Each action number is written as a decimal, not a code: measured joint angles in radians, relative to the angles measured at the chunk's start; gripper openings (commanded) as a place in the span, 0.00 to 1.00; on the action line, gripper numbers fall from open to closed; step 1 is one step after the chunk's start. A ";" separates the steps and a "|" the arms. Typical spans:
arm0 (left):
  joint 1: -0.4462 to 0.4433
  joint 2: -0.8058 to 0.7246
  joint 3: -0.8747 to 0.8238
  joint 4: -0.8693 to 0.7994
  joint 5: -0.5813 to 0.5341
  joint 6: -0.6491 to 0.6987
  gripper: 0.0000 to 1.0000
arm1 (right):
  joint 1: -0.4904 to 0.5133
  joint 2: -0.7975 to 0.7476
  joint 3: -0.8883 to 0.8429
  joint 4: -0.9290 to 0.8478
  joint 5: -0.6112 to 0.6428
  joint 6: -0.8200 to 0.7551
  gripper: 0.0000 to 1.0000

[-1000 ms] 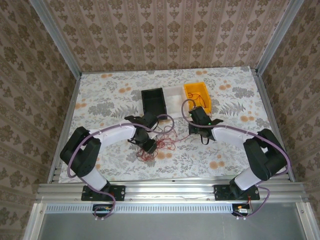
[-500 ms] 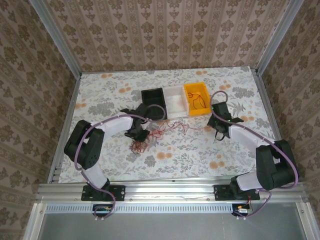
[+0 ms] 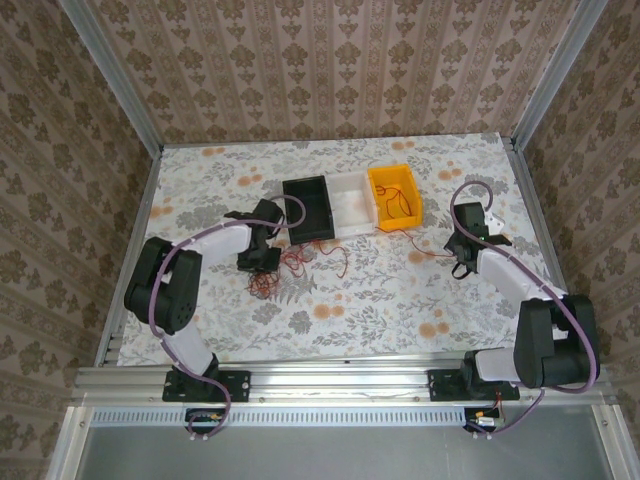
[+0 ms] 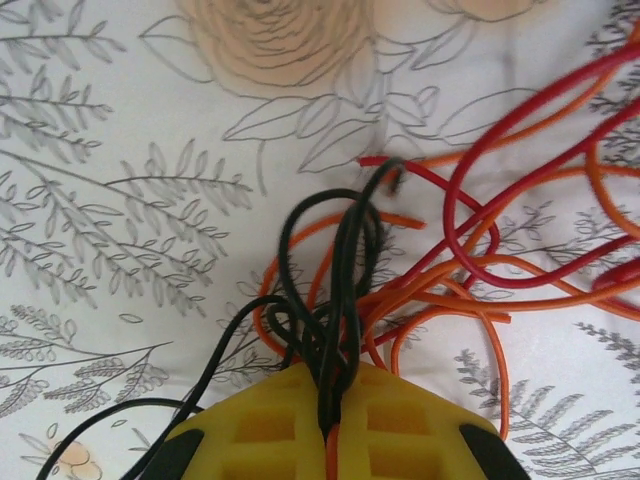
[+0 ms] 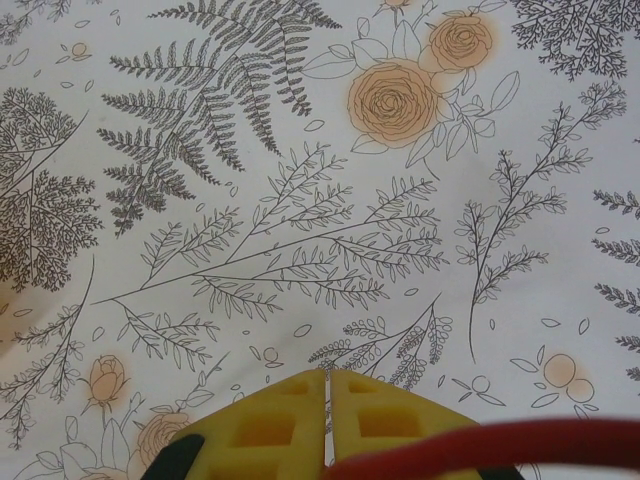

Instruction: Untangle the cables

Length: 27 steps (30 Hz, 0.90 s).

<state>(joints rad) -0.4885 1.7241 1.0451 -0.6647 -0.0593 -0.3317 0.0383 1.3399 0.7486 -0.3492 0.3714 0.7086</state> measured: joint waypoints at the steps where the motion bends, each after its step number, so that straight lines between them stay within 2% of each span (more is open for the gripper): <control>1: -0.015 0.000 0.000 0.012 0.011 0.017 0.00 | 0.005 -0.003 0.000 0.000 0.000 -0.003 0.00; 5: -0.128 0.000 0.001 0.071 0.104 0.115 0.00 | 0.073 -0.043 0.000 0.000 0.043 -0.051 0.00; 6: -0.163 0.000 0.005 0.084 0.135 0.138 0.16 | 0.114 -0.058 0.000 0.001 0.066 -0.072 0.00; 7: -0.189 0.000 0.008 0.095 0.159 0.153 0.37 | 0.151 -0.071 0.001 0.001 0.087 -0.090 0.00; 9: -0.232 0.000 0.018 0.124 0.225 0.180 0.58 | 0.245 -0.092 0.009 0.001 0.138 -0.133 0.00; 12: -0.235 0.000 0.025 0.171 0.277 0.189 0.82 | 0.361 -0.099 0.036 0.001 0.226 -0.186 0.00; 14: -0.226 -0.001 0.025 0.201 0.292 0.195 0.91 | 0.421 -0.100 0.050 0.002 0.293 -0.217 0.00; 17: -0.207 -0.028 0.011 0.253 0.315 0.198 0.97 | 0.460 -0.103 0.057 0.010 0.340 -0.245 0.00; 21: -0.155 -0.095 -0.009 0.306 0.375 0.190 1.00 | 0.459 -0.127 0.057 0.041 0.332 -0.259 0.00; 27: -0.062 -0.194 -0.065 0.400 0.494 0.135 1.00 | 0.385 -0.216 0.025 0.145 0.175 -0.198 0.00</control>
<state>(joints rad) -0.5507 1.5299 0.9802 -0.2649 0.4343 -0.1963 0.4232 1.1236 0.7734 -0.2043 0.5465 0.5102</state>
